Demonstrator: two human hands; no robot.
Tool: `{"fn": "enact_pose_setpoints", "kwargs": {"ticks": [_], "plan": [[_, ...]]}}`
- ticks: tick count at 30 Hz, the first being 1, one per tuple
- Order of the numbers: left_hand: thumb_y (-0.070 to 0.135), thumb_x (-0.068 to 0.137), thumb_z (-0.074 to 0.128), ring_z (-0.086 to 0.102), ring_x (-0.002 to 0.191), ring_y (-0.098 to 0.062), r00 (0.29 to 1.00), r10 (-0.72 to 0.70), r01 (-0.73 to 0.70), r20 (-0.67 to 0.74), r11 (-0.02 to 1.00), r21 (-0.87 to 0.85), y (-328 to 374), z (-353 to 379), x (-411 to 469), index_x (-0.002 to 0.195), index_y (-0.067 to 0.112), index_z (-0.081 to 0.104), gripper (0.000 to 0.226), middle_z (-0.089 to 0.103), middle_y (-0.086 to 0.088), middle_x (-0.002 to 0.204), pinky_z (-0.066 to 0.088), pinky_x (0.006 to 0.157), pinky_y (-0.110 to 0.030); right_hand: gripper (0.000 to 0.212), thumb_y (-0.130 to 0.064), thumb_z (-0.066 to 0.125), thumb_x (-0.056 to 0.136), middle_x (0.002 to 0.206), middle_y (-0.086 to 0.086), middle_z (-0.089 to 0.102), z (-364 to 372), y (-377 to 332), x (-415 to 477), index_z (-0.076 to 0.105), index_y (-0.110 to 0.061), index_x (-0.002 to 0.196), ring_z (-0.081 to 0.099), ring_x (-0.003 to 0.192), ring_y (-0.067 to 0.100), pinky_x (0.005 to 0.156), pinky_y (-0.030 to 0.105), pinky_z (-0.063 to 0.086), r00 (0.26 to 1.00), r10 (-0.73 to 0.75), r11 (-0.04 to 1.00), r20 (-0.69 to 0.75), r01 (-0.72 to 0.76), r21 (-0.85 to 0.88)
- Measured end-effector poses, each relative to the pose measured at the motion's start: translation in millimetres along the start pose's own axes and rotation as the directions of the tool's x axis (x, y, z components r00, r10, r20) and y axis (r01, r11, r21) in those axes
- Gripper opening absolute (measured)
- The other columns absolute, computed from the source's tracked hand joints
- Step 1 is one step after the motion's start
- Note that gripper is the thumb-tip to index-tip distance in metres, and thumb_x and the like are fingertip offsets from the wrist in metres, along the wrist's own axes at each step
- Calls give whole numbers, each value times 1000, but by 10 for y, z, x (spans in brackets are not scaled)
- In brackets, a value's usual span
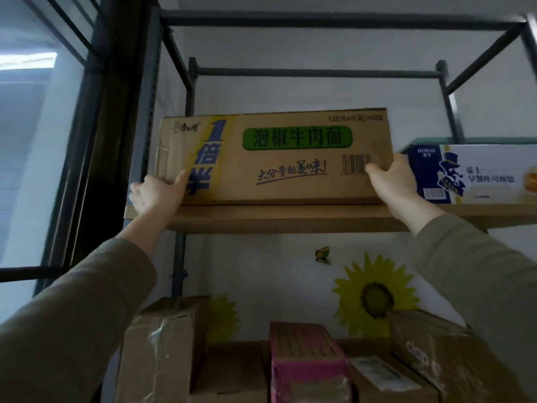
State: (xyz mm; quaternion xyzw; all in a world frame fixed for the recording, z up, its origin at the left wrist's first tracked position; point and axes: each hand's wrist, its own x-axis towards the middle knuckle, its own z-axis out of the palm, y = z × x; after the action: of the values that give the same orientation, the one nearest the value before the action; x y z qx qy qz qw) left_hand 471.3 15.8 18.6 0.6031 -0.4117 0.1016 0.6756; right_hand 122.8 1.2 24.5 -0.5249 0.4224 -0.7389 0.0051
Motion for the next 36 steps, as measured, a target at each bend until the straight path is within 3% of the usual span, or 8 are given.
{"fn": "enact_pose_setpoints", "kwargs": {"ticks": [6, 11, 15, 18, 23, 29, 34, 36], "plan": [[55, 86, 51, 32, 129, -40, 999, -8, 12, 32, 990, -139, -14, -235, -109, 137, 2, 34, 75, 30, -23, 142, 30, 108, -47, 45, -28, 49, 93, 131, 6, 52, -224, -294, -235, 39, -13, 134, 52, 115, 26, 84, 30, 39, 999, -10, 1000, -49, 9, -25], [46, 87, 55, 50, 117, -31, 998, 32, -7, 61, 929, -370, 71, -539, -320, 133, 4, 36, 65, 48, -15, 132, 40, 83, -34, 49, -30, 47, 94, 135, 6, 49, -475, -457, -384, 35, -13, 139, 50, 119, 26, 90, 33, 40, 998, 0, 1000, -62, 0, -4], [45, 84, 61, 50, 118, -27, 999, 49, -37, 17, 896, -442, 88, -773, -551, 133, 6, 35, 67, 47, -12, 132, 41, 84, -31, 57, -30, 46, 96, 147, 7, 38, -690, -520, -582, 24, -12, 146, 38, 132, 27, 105, 38, 33, 998, 8, 999, -65, -6, 38], [42, 82, 65, 49, 119, -23, 998, 55, -49, -2, 874, -484, 37, -915, -768, 135, 8, 33, 70, 46, -10, 133, 41, 86, -27, 58, -28, 47, 96, 149, 7, 35, -855, -504, -772, 22, -12, 146, 36, 135, 25, 107, 35, 31, 998, 24, 996, -50, -20, 85], [35, 80, 70, 47, 123, -22, 997, 74, -60, 10, 877, -477, -160, -1091, -1144, 140, 10, 31, 75, 45, -9, 137, 42, 95, -30, 48, -21, 51, 95, 129, 6, 50, -1078, -394, -1089, 33, -9, 137, 50, 114, 21, 87, 27, 38, 997, 79, 984, -11, -76, 164], [31, 81, 70, 52, 118, -28, 995, 33, 11, 98, 909, -417, -418, -1232, -1552, 137, 11, 36, 69, 53, -12, 131, 45, 99, -43, 60, -26, 53, 93, 139, 9, 45, -1254, -157, -1466, 25, -9, 143, 48, 123, 28, 100, 38, 41, 981, 167, 969, 96, -181, 169], [36, 80, 69, 43, 123, -32, 980, -115, 163, 165, 933, -322, -627, -1277, -1777, 140, 20, 35, 71, 39, -15, 138, 38, 101, -43, 55, -27, 57, 92, 139, 2, 47, -1349, -11, -1758, 35, -17, 142, 46, 125, 26, 103, 41, 39, 959, 214, 953, 187, -247, 177], [35, 81, 68, 46, 122, -31, 964, -135, 216, 229, 901, -376, -734, -1288, -1880, 141, 28, 33, 70, 41, -10, 139, 42, 101, -44, 49, -21, 53, 94, 138, 1, 47, -1400, 33, -1881, 38, -20, 140, 45, 125, 25, 101, 37, 37, 951, 218, 945, 221, -262, 196]]}}
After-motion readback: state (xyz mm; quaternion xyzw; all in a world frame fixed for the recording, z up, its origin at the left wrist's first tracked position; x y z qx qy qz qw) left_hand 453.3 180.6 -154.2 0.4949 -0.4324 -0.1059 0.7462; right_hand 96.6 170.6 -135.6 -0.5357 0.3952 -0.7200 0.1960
